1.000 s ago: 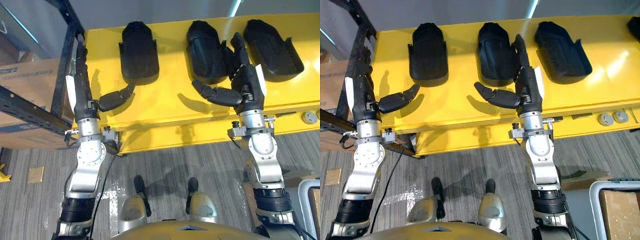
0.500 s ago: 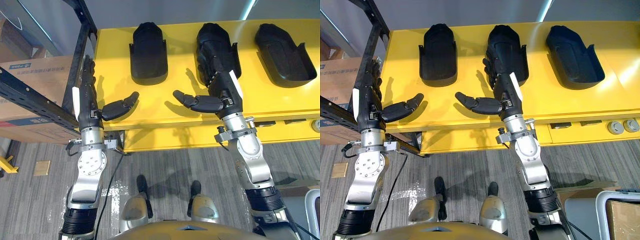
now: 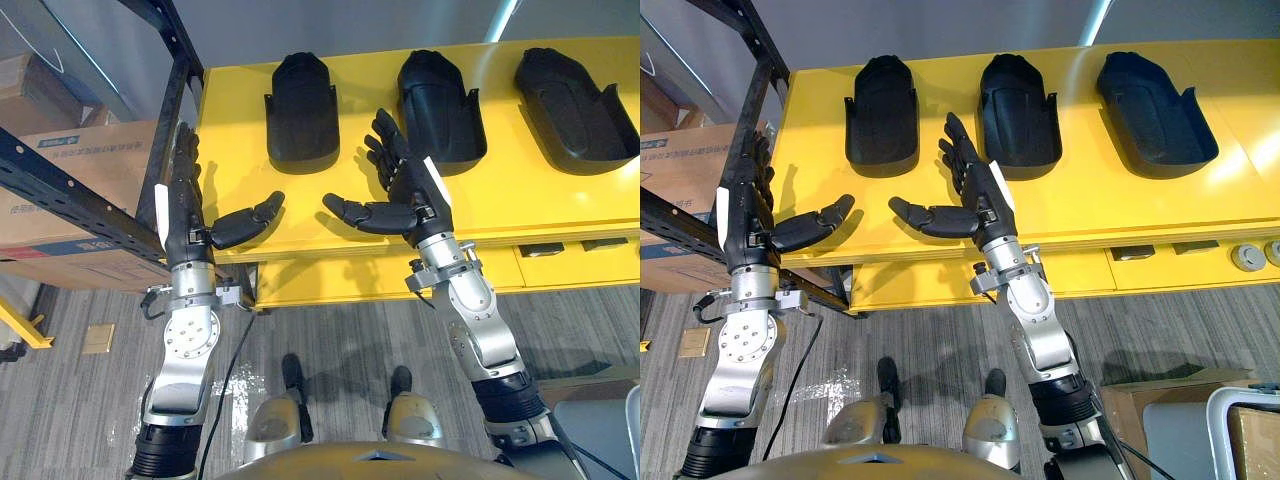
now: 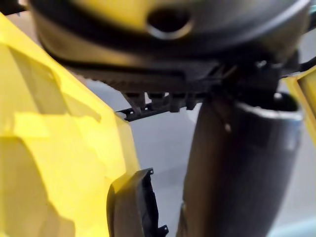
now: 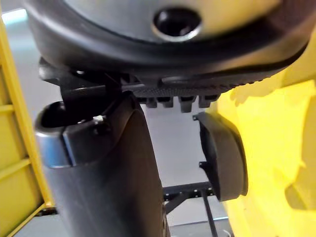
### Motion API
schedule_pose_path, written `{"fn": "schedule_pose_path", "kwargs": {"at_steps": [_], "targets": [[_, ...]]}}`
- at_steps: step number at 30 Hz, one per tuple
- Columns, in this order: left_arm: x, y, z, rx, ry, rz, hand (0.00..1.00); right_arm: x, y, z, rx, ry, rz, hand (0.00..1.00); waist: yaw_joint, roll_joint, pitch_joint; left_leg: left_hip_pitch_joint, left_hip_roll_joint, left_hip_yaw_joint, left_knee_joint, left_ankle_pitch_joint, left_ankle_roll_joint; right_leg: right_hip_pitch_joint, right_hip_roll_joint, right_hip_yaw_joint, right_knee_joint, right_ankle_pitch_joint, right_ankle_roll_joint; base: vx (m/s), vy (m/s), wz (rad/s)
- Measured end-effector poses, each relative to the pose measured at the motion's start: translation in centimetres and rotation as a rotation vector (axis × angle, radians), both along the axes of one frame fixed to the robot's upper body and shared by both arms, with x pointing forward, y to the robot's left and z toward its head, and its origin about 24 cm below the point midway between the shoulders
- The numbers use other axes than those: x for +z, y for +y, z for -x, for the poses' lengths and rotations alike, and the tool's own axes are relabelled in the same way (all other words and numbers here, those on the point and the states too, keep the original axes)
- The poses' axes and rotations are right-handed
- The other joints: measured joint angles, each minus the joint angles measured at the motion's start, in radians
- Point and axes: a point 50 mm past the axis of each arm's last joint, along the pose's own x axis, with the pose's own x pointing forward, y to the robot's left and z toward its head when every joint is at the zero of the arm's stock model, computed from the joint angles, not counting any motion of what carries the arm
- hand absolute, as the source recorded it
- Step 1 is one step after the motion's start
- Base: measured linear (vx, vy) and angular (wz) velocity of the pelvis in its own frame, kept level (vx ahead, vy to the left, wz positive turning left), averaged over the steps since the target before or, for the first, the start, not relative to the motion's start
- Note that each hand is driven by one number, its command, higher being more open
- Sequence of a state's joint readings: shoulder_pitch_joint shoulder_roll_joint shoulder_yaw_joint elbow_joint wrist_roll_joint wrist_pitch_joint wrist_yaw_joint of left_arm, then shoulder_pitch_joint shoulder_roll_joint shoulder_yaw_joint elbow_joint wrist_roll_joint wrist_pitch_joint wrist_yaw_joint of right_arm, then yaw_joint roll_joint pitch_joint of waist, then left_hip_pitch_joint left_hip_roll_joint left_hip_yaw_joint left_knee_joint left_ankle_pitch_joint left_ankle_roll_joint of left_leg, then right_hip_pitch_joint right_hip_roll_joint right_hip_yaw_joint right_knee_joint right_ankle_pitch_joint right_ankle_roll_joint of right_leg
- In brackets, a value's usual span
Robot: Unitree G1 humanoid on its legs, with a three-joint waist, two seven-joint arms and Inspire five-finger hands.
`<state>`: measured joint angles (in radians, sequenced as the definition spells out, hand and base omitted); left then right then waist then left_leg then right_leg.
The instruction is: Walk over and take three plastic housings, then place them on the shelf
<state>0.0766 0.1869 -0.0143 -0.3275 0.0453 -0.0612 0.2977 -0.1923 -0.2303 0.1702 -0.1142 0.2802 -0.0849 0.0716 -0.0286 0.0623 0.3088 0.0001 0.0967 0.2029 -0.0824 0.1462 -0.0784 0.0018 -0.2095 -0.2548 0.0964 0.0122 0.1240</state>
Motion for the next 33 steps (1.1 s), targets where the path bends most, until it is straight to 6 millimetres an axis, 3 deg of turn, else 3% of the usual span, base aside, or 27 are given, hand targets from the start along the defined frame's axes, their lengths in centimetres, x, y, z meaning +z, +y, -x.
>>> {"fn": "schedule_pose_path", "kwargs": {"at_steps": [5,33], "targets": [[-0.5,-0.3,0.2,-0.006,0.019,0.012,1.00,-1.2,-0.3,-0.4,-0.066,0.076,-0.013,1.00,0.000,0.004,-0.003,0.000,0.000,-0.007,0.000,0.003,-0.001,0.000,-0.001,-0.007,0.007,-0.003,-0.003,-0.01,-0.002,0.02],[-1.5,-1.2,0.8,-0.031,0.061,0.039,1.00,-2.4,-0.6,-0.4,-0.196,0.150,-0.096,1.00,-0.002,0.035,-0.022,0.006,-0.001,-0.006,-0.001,0.001,-0.008,-0.001,-0.008,-0.008,0.024,-0.008,-0.004,0.00,0.000,0.00]]}}
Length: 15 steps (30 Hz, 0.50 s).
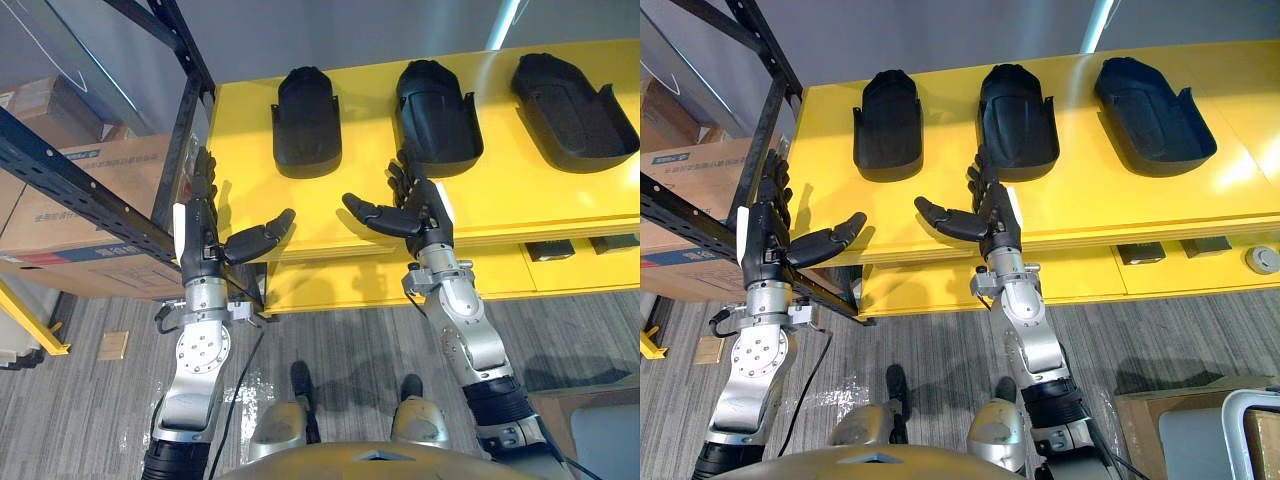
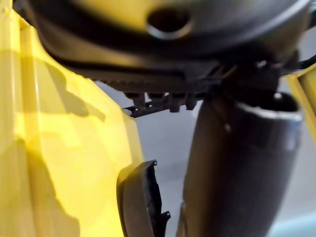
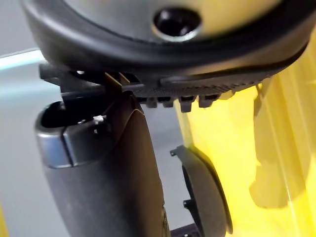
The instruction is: Walk over and take three plastic housings, then place them on the shelf
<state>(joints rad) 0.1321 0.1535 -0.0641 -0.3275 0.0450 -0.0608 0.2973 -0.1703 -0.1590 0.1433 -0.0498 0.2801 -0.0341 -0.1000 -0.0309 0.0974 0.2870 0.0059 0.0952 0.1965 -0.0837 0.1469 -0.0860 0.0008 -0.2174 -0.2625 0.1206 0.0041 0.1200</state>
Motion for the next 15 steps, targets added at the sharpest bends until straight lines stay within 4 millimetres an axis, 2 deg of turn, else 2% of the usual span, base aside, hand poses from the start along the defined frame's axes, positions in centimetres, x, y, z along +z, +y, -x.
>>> {"fn": "schedule_pose_path", "kwargs": {"at_steps": [15], "targets": [[-0.82,-0.32,0.55,-0.012,0.038,0.003,1.00,0.01,-0.48,-0.05,-0.061,0.005,-0.019,1.00,0.000,0.003,-0.002,0.001,0.000,0.001,0.000,0.000,0.000,0.001,-0.005,0.001,0.000,0.001,0.002,0.00,0.000,0.00]]}}
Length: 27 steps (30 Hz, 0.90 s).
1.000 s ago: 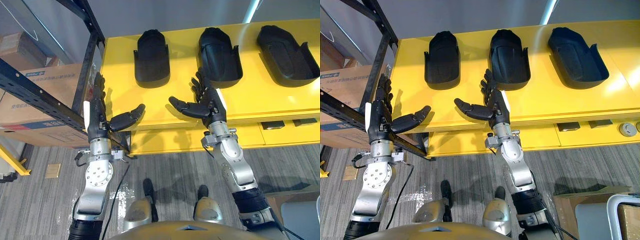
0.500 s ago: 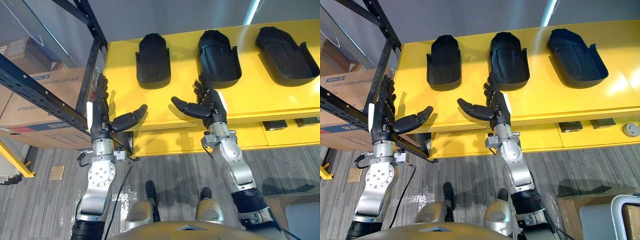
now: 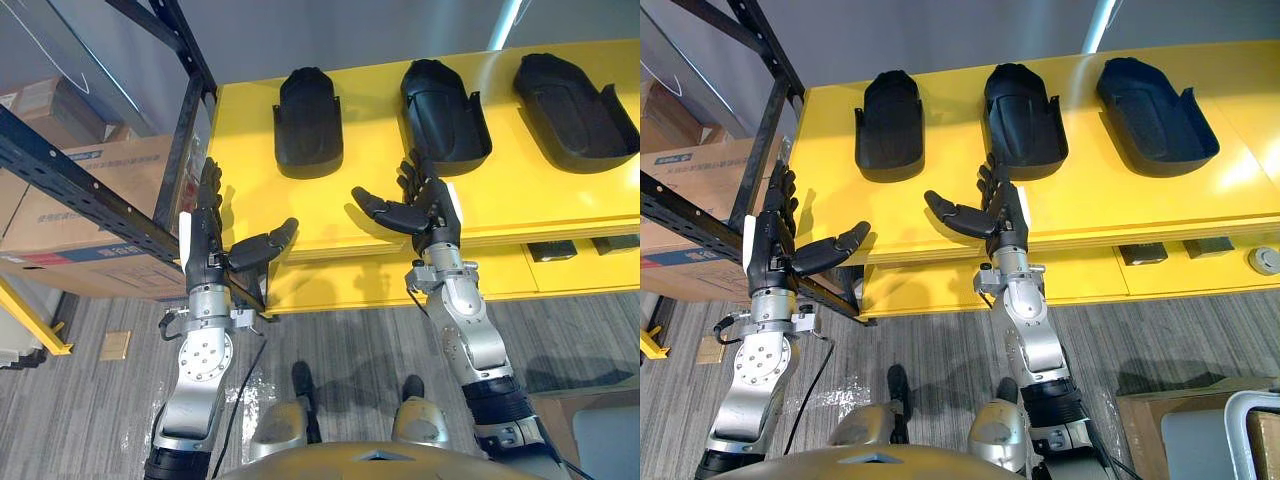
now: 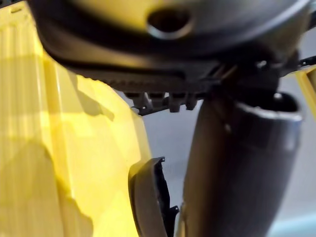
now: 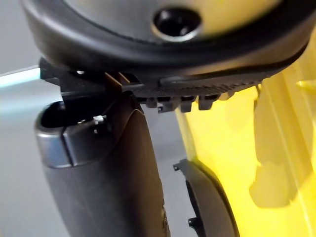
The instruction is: Walk over and take three plastic housings, then place them on the shelf
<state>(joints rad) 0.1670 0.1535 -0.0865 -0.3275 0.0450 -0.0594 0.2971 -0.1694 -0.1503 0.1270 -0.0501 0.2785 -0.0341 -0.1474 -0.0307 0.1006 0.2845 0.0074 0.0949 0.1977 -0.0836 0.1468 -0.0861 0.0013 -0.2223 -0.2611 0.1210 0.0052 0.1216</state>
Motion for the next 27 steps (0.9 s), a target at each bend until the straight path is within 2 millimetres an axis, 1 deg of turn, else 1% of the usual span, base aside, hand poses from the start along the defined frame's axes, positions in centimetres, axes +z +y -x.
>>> {"fn": "schedule_pose_path", "kwargs": {"at_steps": [6,8,11,14,18,19,20,21,22,23,25,27], "targets": [[0.0,0.0,0.0,0.000,0.000,0.000,1.00,-0.2,-0.1,0.1,-0.013,0.009,-0.002,1.00,0.001,0.015,-0.012,0.000,0.000,0.002,0.000,0.000,0.000,0.000,0.000,0.000,0.000,0.000,0.001,0.00,0.000,0.00],[0.0,0.0,0.0,0.000,0.000,0.000,1.00,-0.2,-0.1,0.1,-0.009,0.009,-0.002,1.00,0.000,0.016,-0.013,0.001,0.000,0.002,0.000,0.000,0.000,0.000,0.000,0.001,0.000,0.000,0.001,0.00,0.000,0.00],[0.0,0.0,0.0,-0.003,0.001,0.000,1.00,-0.2,0.0,0.1,0.031,0.002,0.003,1.00,0.000,0.015,-0.013,0.001,0.000,0.002,0.000,0.000,0.000,0.000,0.000,0.002,0.000,0.001,0.001,0.00,0.000,0.00],[0.0,0.0,0.0,-0.005,0.001,0.000,1.00,0.3,0.3,0.3,0.120,-0.025,-0.008,1.00,0.000,0.015,-0.013,0.002,0.000,0.005,0.000,0.000,0.000,0.000,0.000,0.003,0.000,0.001,0.001,0.00,0.000,0.00],[0.1,0.3,0.0,0.013,-0.006,0.000,1.00,2.5,0.0,2.8,0.237,-0.155,-0.069,1.00,0.002,0.011,-0.013,0.002,0.002,0.014,0.000,-0.001,-0.001,-0.004,0.004,0.016,-0.001,0.002,0.003,0.00,0.000,-0.02],[0.2,0.6,0.1,0.033,-0.022,0.001,1.00,3.7,-0.8,3.9,0.237,-0.235,-0.077,1.00,0.001,0.006,-0.013,0.000,0.003,0.020,0.000,-0.003,-0.001,-0.012,0.005,0.023,-0.001,0.003,0.003,-0.01,0.001,-0.14],[0.4,0.7,0.1,0.046,-0.033,0.002,1.00,4.2,-1.4,4.3,0.221,-0.268,-0.077,1.00,0.001,0.003,-0.013,-0.001,0.004,0.025,0.000,-0.004,-0.002,-0.016,0.005,0.026,-0.001,0.003,0.003,-0.01,0.002,-0.20],[0.8,1.1,0.2,0.075,-0.059,0.005,1.00,5.1,-2.8,5.0,0.161,-0.329,-0.068,1.00,-0.002,-0.004,-0.010,-0.002,0.004,0.034,0.000,-0.005,-0.002,-0.022,0.008,0.036,-0.002,0.003,0.003,-0.01,0.003,-0.18],[1.2,1.3,0.3,0.088,-0.075,0.007,1.00,5.4,-3.6,5.3,0.120,-0.355,-0.061,1.00,-0.003,-0.008,-0.010,-0.001,0.004,0.038,0.000,-0.006,-0.002,-0.024,0.009,0.042,-0.002,0.004,0.003,-0.01,0.005,-0.23],[1.7,1.6,0.5,0.110,-0.109,0.010,1.00,5.7,-5.0,5.7,0.048,-0.380,-0.052,1.00,-0.004,-0.016,-0.013,-0.002,0.004,0.047,0.000,-0.008,-0.002,-0.030,0.010,0.050,-0.003,0.005,0.005,-0.01,0.008,-0.22],[3.4,2.3,1.1,0.169,-0.221,0.022,1.00,5.9,-8.1,6.5,-0.137,-0.393,-0.035,1.00,-0.025,-0.035,-0.012,-0.002,0.006,0.060,0.000,-0.011,-0.001,-0.034,0.017,0.062,-0.016,0.009,0.005,0.00,0.004,-0.20],[4.4,2.4,1.5,0.194,-0.289,0.034,1.00,5.8,-9.8,7.2,-0.247,-0.382,-0.001,1.00,-0.033,-0.038,-0.012,0.000,0.009,0.075,0.000,-0.015,-0.001,-0.036,0.020,0.073,-0.025,0.016,0.007,0.02,-0.001,-0.21]]}}
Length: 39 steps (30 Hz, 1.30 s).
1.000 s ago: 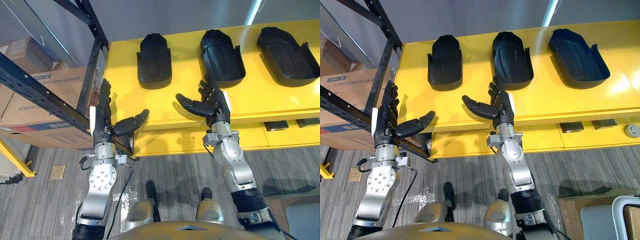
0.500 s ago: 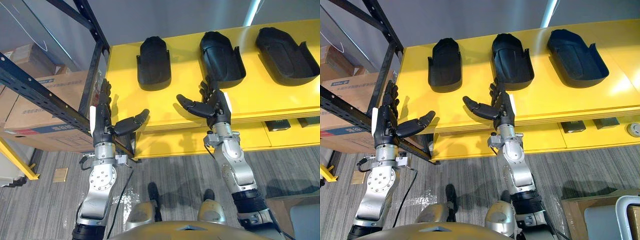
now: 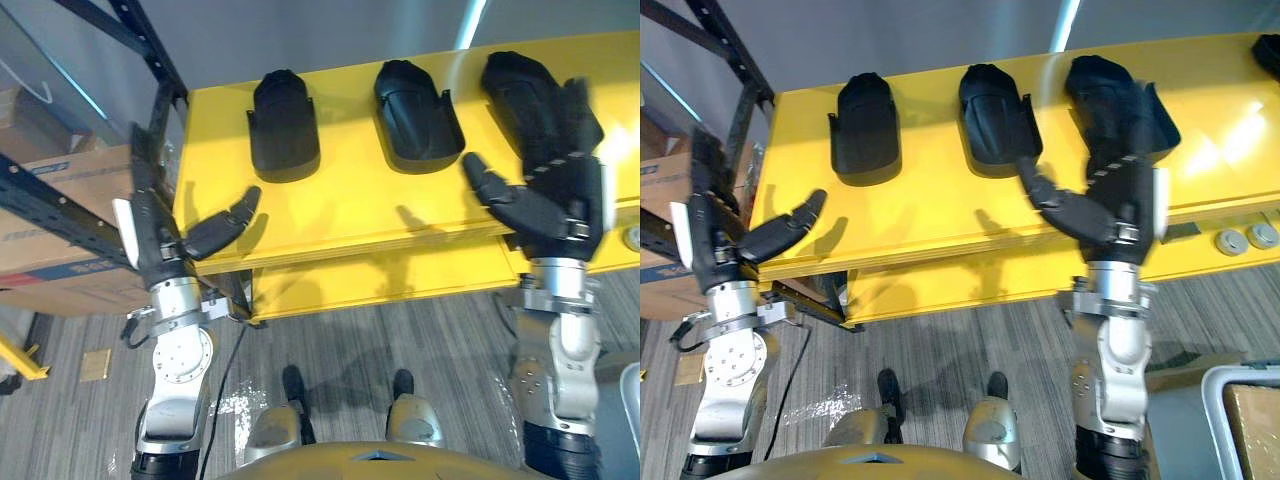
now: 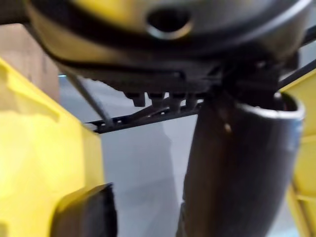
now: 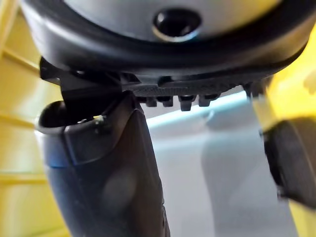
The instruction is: Walk over and take three plastic housings, then place them on the shelf
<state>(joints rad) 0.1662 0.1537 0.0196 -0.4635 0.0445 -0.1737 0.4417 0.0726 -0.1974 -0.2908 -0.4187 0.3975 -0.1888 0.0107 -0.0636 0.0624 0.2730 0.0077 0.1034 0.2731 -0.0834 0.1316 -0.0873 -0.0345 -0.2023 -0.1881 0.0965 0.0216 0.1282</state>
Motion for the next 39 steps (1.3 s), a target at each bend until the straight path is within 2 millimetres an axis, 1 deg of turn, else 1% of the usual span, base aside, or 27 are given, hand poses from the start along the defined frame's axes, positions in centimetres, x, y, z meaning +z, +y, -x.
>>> {"fn": "schedule_pose_path", "kwargs": {"at_steps": [1,3,5,7,9,10,11,12,13,16,18,20,22,26,28,30,31,33,35,39], "targets": [[0.4,0.0,0.2,0.008,-0.029,0.006,1.00,0.0,-0.6,0.2,-0.040,0.003,0.000,1.00,-0.009,0.000,0.000,0.000,0.006,0.008,0.000,-0.001,0.002,0.000,0.002,0.005,-0.012,0.007,0.001,0.03,-0.011,-0.23],[0.8,-0.1,0.1,0.003,-0.056,0.006,1.00,0.0,-0.8,0.3,-0.068,0.010,0.027,1.00,-0.021,0.000,0.000,0.001,0.010,0.013,0.000,-0.001,0.003,0.000,0.007,0.009,-0.017,0.011,0.000,0.03,-0.019,-0.12],[1.1,-0.2,-0.1,-0.004,-0.070,0.004,1.00,0.0,-0.8,0.0,-0.055,0.016,0.042,1.00,-0.023,-0.003,0.002,0.001,0.012,0.012,0.000,-0.001,0.003,0.000,0.015,0.008,-0.018,0.013,-0.002,0.01,-0.006,-0.03],[1.4,-0.3,-0.3,-0.012,-0.089,0.007,1.00,0.2,-1.0,-1.0,-0.040,0.032,0.082,1.00,-0.021,-0.005,0.004,0.000,0.016,0.007,0.000,0.000,0.002,0.001,0.018,0.005,-0.017,0.013,-0.002,0.01,-0.023,0.06],[1.7,-0.4,-0.5,-0.023,-0.101,0.006,1.00,0.4,-1.5,-2.8,-0.082,0.064,0.168,1.00,-0.017,-0.009,0.006,-0.001,0.015,0.001,0.000,0.001,0.002,0.004,0.019,0.001,-0.016,0.013,-0.002,0.00,-0.005,0.08],[1.8,-0.4,-0.6,-0.026,-0.102,0.005,1.00,0.4,-1.6,-3.2,-0.094,0.070,0.181,1.00,-0.015,-0.010,0.007,-0.002,0.015,0.000,0.000,0.002,0.002,0.004,0.019,0.000,-0.016,0.013,-0.002,-0.01,0.004,0.09],[1.9,-0.4,-0.8,-0.045,-0.107,0.017,1.00,0.3,-1.9,-3.8,-0.111,0.086,0.191,1.00,-0.006,-0.013,0.010,-0.004,0.015,-0.005,0.000,0.003,0.002,0.005,0.018,-0.003,-0.015,0.013,-0.002,-0.01,0.004,0.07],[1.9,-0.4,-0.9,-0.048,-0.108,0.019,1.00,0.3,-2.0,-3.9,-0.111,0.091,0.190,1.00,0.000,-0.014,0.010,-0.004,0.015,-0.007,0.000,0.003,0.002,0.005,0.018,-0.003,-0.015,0.013,-0.002,0.00,0.002,0.16],[1.9,-0.4,-0.9,-0.050,-0.107,0.016,1.00,0.0,-2.1,-4.1,-0.094,0.108,0.188,1.00,0.006,-0.020,0.016,-0.003,0.013,-0.019,0.000,0.004,0.003,0.015,0.016,-0.016,-0.015,0.012,-0.002,0.00,0.001,0.17],[1.7,-0.3,-1.1,-0.063,-0.090,-0.002,1.00,-0.2,-2.0,-4.3,-0.062,0.116,0.176,1.00,0.007,-0.029,0.021,-0.002,0.010,-0.029,0.000,0.005,0.004,0.023,0.013,-0.027,-0.015,0.012,-0.002,-0.01,0.005,0.14],[1.4,-0.2,-1.3,-0.080,-0.067,-0.034,1.00,-0.5,-1.7,-5.2,-0.041,0.134,0.174,1.00,0.006,-0.040,0.028,-0.001,0.009,-0.031,0.000,0.006,0.003,0.025,0.012,-0.028,-0.014,0.011,-0.002,-0.03,0.010,0.04],[1.4,-0.3,-1.4,-0.093,-0.061,-0.041,1.00,-0.9,-1.8,-5.6,-0.033,0.154,0.173,1.00,0.007,-0.044,0.031,-0.003,0.008,-0.034,0.000,0.005,-0.001,0.025,0.011,-0.031,-0.013,0.011,-0.002,-0.04,0.007,0.05],[1.4,-0.3,-1.4,-0.098,-0.060,-0.044,1.00,-1.3,-2.1,-6.2,-0.030,0.180,0.168,1.00,0.008,-0.045,0.031,-0.003,0.008,-0.036,0.000,0.007,-0.001,0.026,0.011,-0.033,-0.013,0.010,-0.003,-0.02,0.000,0.04],[1.6,-0.4,-1.8,-0.116,-0.063,-0.060,1.00,-1.7,-3.5,-7.6,-0.046,0.252,0.204,1.00,0.010,-0.043,0.033,-0.008,0.009,-0.049,0.000,0.014,-0.002,0.031,0.011,-0.049,-0.012,0.010,-0.004,-0.02,-0.010,0.10],[1.8,-0.3,-2.5,-0.130,-0.067,-0.077,1.00,-1.1,-4.7,-8.8,-0.076,0.273,0.208,1.00,0.011,-0.041,0.036,-0.015,0.009,-0.062,0.000,0.019,-0.001,0.033,0.012,-0.060,-0.012,0.011,-0.005,-0.02,-0.012,0.15],[2.1,-0.3,-2.7,-0.139,-0.076,-0.074,1.00,-0.3,-5.3,-9.5,-0.099,0.268,0.198,1.00,0.015,-0.038,0.042,-0.018,0.010,-0.069,0.000,0.023,0.000,0.033,0.012,-0.065,-0.010,0.011,-0.005,-0.01,-0.009,0.09],[2.2,-0.3,-2.8,-0.143,-0.081,-0.064,1.00,0.1,-5.4,-9.8,-0.104,0.262,0.199,1.00,0.018,-0.036,0.047,-0.017,0.010,-0.070,0.000,0.023,0.000,0.034,0.012,-0.066,-0.009,0.011,-0.005,-0.01,-0.010,0.05],[2.4,-0.1,-2.9,-0.144,-0.088,-0.062,1.00,1.4,-6.1,-10.5,-0.109,0.240,0.191,1.00,0.027,-0.030,0.064,-0.020,0.009,-0.075,0.000,0.029,0.005,0.034,0.012,-0.070,-0.008,0.011,-0.005,-0.02,-0.013,0.05],[2.4,-0.1,-2.9,-0.144,-0.089,-0.062,1.00,2.1,-6.8,-10.9,-0.107,0.242,0.196,1.00,0.035,-0.028,0.072,-0.025,0.009,-0.083,0.001,0.032,0.006,0.034,0.012,-0.077,-0.007,0.011,-0.005,0.00,-0.014,0.12],[2.6,0.7,-2.9,-0.136,-0.092,-0.050,1.00,3.5,-7.2,-12.2,-0.040,0.252,0.199,1.00,0.039,-0.026,0.099,-0.030,0.009,-0.091,0.001,0.035,0.006,0.033,0.011,-0.084,-0.003,0.010,-0.006,0.00,-0.008,0.07]]}}
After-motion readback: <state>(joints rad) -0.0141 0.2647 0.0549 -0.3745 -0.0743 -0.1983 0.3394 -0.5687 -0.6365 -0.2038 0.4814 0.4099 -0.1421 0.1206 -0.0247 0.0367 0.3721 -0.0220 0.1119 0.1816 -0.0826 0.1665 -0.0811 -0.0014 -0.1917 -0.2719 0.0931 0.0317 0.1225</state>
